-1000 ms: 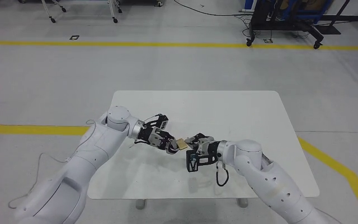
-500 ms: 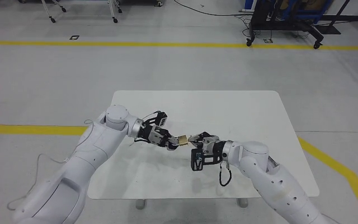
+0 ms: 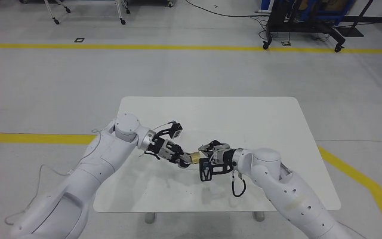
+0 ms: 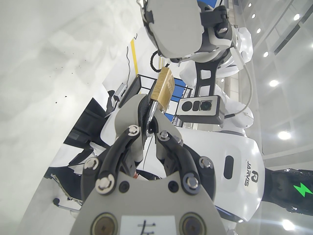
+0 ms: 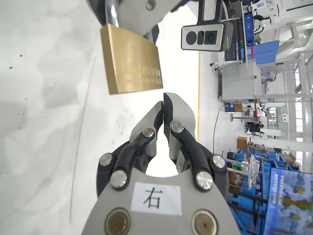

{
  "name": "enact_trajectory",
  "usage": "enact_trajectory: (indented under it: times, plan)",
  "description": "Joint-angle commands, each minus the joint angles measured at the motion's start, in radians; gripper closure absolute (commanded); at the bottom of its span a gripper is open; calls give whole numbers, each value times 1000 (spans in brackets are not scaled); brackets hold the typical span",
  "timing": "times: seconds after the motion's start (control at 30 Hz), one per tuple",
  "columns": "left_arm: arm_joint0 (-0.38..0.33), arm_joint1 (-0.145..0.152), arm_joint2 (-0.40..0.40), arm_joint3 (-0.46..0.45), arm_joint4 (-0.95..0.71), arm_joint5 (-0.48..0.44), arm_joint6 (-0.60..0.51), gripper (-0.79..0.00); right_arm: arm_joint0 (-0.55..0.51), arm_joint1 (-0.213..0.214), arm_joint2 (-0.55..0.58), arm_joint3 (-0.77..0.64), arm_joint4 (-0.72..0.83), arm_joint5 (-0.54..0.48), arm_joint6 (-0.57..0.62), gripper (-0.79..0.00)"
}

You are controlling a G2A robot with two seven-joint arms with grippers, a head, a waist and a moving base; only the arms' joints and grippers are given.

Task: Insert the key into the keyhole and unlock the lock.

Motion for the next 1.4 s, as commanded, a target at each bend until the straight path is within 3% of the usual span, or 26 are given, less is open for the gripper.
enact_trajectory:
  times: [0.0,0.23,0.53,0.9,1.13,1.37]
  plan:
    - [-1,3,9,-6,-5,2,0,0,11,-1,-15,6,-14,1,-24,0]
    - [-9,8,6,19,-24,27,5,0,17,14,-27,14,-100,20,-185,0]
    - [-7,0,-11,40,-12,69,101,0,-22,33,-22,-38,-169,45,-273,0]
    - [6,-5,-37,40,-39,84,84,0,-100,58,73,-117,-150,67,-266,0]
    - [-3,-22,-31,103,-98,262,55,0,-215,84,146,-249,-190,96,-306,0]
    - [-14,-44,-8,132,-85,289,69,0,-235,86,101,-285,-239,96,-293,0]
